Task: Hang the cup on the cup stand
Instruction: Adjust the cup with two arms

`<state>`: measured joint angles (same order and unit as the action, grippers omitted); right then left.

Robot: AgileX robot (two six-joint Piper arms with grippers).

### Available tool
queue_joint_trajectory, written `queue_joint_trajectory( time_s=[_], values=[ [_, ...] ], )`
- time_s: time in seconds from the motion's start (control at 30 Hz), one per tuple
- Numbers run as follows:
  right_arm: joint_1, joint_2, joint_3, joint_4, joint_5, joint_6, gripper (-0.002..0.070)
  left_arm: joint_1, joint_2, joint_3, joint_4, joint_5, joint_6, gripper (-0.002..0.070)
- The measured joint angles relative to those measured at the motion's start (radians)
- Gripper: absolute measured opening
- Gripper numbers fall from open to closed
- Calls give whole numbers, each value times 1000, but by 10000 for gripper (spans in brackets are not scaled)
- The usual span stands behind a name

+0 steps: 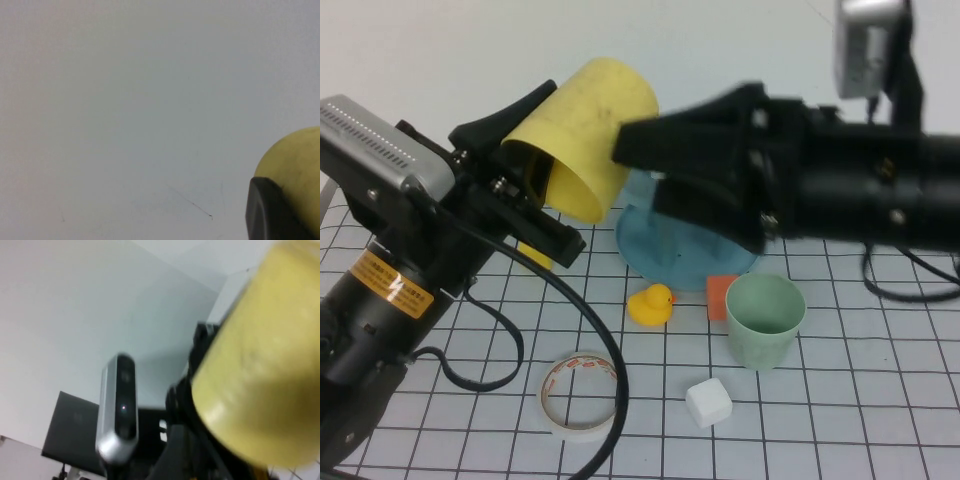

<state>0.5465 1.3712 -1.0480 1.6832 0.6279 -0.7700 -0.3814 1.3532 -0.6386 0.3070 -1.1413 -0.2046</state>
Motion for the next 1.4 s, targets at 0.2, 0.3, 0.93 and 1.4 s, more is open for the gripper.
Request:
queue_joint_trajectory(
  time_s=[0.2, 0.3, 0.93, 1.4],
  values=[
    [4, 105, -120, 9, -21, 44, 690, 0, 0, 0, -7, 0, 39, 21],
    [4, 122, -124, 12, -58, 55, 690, 0, 0, 0, -13, 0, 38, 21],
    [4, 159, -174, 25, -156, 91, 692, 0, 0, 0, 7, 0, -5, 20],
    [4, 213, -253, 23, -100, 108, 693, 0, 4, -2, 38, -14, -8, 20]
  ],
)
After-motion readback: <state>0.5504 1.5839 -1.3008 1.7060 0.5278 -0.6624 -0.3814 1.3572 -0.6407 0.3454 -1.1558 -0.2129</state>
